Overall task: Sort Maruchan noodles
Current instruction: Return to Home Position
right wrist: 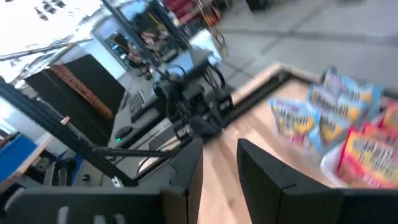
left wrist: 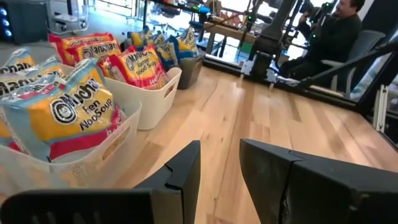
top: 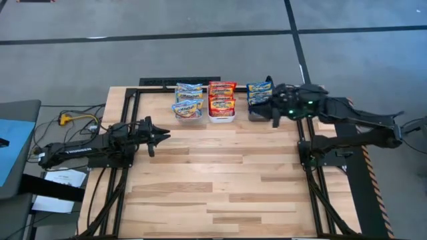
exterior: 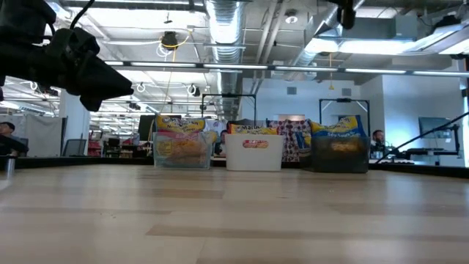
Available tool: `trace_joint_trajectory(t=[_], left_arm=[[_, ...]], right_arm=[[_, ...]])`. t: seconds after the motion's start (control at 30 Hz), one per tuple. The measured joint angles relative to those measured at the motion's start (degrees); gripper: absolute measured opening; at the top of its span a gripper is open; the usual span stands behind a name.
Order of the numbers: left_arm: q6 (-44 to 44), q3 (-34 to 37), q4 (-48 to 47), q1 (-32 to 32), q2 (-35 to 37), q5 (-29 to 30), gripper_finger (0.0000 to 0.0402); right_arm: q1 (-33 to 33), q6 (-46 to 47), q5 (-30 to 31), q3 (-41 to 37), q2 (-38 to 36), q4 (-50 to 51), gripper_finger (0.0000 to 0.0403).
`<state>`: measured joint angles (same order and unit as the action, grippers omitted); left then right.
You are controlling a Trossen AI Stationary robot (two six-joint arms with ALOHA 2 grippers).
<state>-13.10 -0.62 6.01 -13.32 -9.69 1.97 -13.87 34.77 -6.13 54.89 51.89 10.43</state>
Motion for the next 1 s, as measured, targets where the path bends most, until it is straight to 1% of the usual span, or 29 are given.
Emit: trace_joint_trajectory(t=[0.23, 0.37, 0.5, 0.6, 0.73, 0.83, 1.0], left_arm=[[-4.4, 0.0, -0.8, 0.0, 0.0, 0.0, 0.0100], [-7.6, 0.0, -1.2, 0.0, 0.0, 0.4, 0.0100], [-10.3, 0.1, -2.7, 0.0, 0.0, 2.5, 0.0100], [-13.2, 0.1, -3.7, 0.0, -0.2, 3.3, 0.0100], [-14.9, 0.1, -3.7, 0.0, -0.2, 3.0, 0.0100], [-12.0, 0.1, -3.7, 0.0, -0.2, 3.0, 0.0100], [-7.0, 0.2, -3.7, 0.0, -0.2, 3.0, 0.0100]], right_arm=[[0.0, -13.2, 0.1, 0.0, -11.0, 2.2, 0.0123], [0.0, -17.1, 2.2, 0.0, -17.6, 5.9, 0.0123], [0.0, -18.7, 3.7, -1.2, -24.8, 9.7, 0.0123], [0.0, -18.5, 4.8, -5.9, -31.3, 8.9, 0.0123], [0.0, -17.9, 6.3, -17.1, -39.0, 1.1, 0.0123], [0.0, -17.9, 6.3, -25.1, -43.5, -4.0, 0.0123], [0.0, -17.7, 6.3, -34.0, -48.3, -5.1, 0.0123]])
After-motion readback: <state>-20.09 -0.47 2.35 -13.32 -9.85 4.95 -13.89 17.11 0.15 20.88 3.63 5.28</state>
